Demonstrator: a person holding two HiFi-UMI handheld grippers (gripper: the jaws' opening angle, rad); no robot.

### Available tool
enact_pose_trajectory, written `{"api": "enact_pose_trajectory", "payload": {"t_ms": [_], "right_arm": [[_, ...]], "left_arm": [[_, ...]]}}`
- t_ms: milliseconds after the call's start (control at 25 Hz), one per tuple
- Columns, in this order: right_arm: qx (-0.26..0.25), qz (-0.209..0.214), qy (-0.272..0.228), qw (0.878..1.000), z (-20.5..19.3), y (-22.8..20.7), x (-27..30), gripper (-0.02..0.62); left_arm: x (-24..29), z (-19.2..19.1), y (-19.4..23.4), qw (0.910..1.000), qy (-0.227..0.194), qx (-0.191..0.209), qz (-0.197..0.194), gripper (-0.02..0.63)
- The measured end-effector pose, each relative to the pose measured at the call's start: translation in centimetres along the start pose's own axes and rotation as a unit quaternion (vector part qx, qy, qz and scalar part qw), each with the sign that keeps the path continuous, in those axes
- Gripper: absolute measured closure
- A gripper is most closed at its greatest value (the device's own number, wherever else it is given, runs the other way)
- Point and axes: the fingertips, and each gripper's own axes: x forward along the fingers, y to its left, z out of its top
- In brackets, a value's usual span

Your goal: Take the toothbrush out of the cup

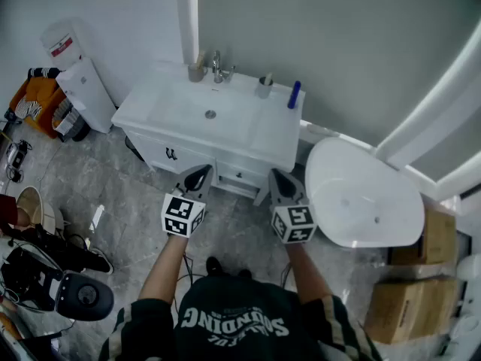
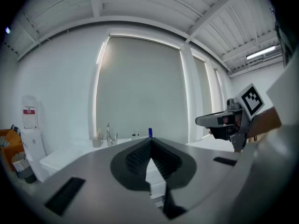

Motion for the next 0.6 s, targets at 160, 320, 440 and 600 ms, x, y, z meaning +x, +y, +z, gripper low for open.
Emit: {"api": "enact_pose_trajectory", "payload": {"t_ms": [160, 320, 440, 600], "right_arm": [[-0.004, 0.000, -0.004, 1.000, 0.0, 0.4, -0.3, 0.598], [-0.007, 0.007, -0.022, 1.000, 0.4, 1.0, -0.4, 0.598], [-0.008, 0.009, -0.029, 0.999, 0.6, 1.5, 0.0, 0.598], [0.001, 0.004, -0.020, 1.000, 0.5, 1.9, 1.2, 0.598]], "left_arm": [[-0.5, -0.1, 0.2, 1.0000, -0.003, -0.005, 0.003, 0.607], [-0.7, -0.8, 0.5, 0.9999, -0.002, -0.010, -0.001, 0.607], [-0.8, -1.2, 1.1, 0.9999, -0.003, -0.013, -0.006, 0.607], [-0.9, -1.3, 2.2, 0.9998, -0.004, -0.016, -0.012, 0.607]]}}
